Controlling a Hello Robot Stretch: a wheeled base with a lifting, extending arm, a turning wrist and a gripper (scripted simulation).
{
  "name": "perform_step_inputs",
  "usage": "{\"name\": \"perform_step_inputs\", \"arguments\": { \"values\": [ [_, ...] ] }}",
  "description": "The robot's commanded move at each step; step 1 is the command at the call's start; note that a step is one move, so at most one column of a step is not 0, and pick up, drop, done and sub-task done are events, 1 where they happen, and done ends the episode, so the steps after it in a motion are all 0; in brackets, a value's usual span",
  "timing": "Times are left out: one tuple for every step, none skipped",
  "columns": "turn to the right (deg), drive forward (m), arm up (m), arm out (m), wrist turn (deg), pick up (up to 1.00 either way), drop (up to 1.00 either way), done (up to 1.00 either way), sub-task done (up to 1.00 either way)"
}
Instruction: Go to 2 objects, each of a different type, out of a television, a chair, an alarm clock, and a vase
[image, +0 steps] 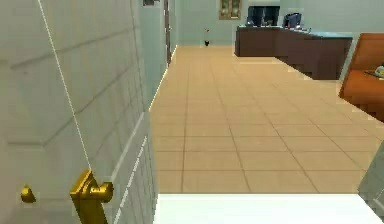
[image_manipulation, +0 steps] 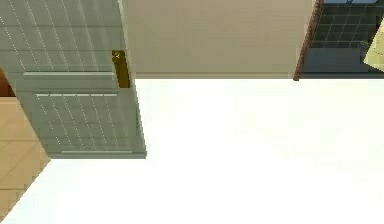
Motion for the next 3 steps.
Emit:
{"name": "perform_step_inputs", "arguments": {
  "values": [
    [45.0, 0.00, 0.00, 0.00, 0.0, 0.00, 0.00, 0.00, 0.00],
    [45.0, 0.00, 0.00, 0.00, 0.0, 0.00, 0.00, 0.00, 0.00],
    [45.0, 0.00, 0.00, 0.00, 0.0, 0.00, 0.00, 0.00, 0.00]
  ]
}}
